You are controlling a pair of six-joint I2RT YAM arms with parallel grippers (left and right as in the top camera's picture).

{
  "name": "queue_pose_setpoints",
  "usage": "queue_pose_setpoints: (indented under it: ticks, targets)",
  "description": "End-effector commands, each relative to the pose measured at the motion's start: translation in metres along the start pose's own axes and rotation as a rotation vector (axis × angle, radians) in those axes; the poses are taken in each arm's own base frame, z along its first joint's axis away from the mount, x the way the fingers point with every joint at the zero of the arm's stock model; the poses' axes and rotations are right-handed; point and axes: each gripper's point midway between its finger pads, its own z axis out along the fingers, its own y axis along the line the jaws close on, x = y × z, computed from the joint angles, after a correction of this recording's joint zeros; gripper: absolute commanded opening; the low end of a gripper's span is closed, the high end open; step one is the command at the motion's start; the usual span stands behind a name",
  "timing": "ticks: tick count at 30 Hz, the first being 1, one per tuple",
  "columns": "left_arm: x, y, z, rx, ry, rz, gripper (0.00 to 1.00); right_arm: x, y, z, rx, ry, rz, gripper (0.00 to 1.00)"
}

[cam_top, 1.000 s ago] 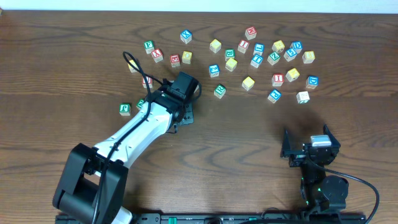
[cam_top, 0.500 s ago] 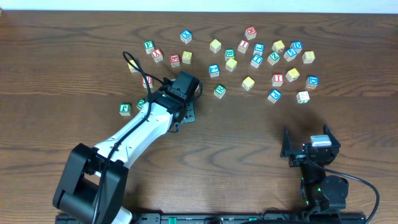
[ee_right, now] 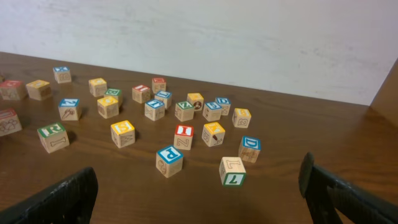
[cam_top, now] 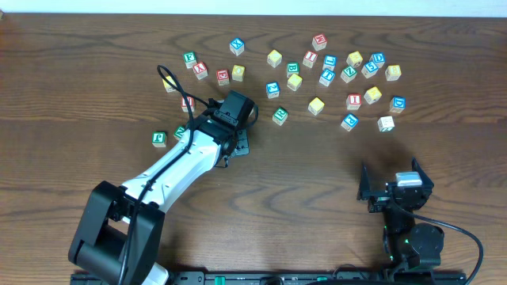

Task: Spell out AI2
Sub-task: 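Lift the A block and carry it toward the table center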

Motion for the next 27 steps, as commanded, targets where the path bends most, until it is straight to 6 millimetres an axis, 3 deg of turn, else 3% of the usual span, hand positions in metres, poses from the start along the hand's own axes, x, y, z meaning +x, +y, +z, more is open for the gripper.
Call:
queue_pose_setpoints:
  ticks: [1, 27]
  targets:
    - [0.005, 0.003, 0.009, -0.016, 0.008, 0.0, 0.15, 0.001, -0.002, 0.0, 0.008, 0.001, 0.014, 0.99]
    - [0.025, 0.014, 0.03, -0.019, 0.012, 0.026, 0.15, 0.001, -0.002, 0.0, 0.008, 0.001, 0.014, 0.99]
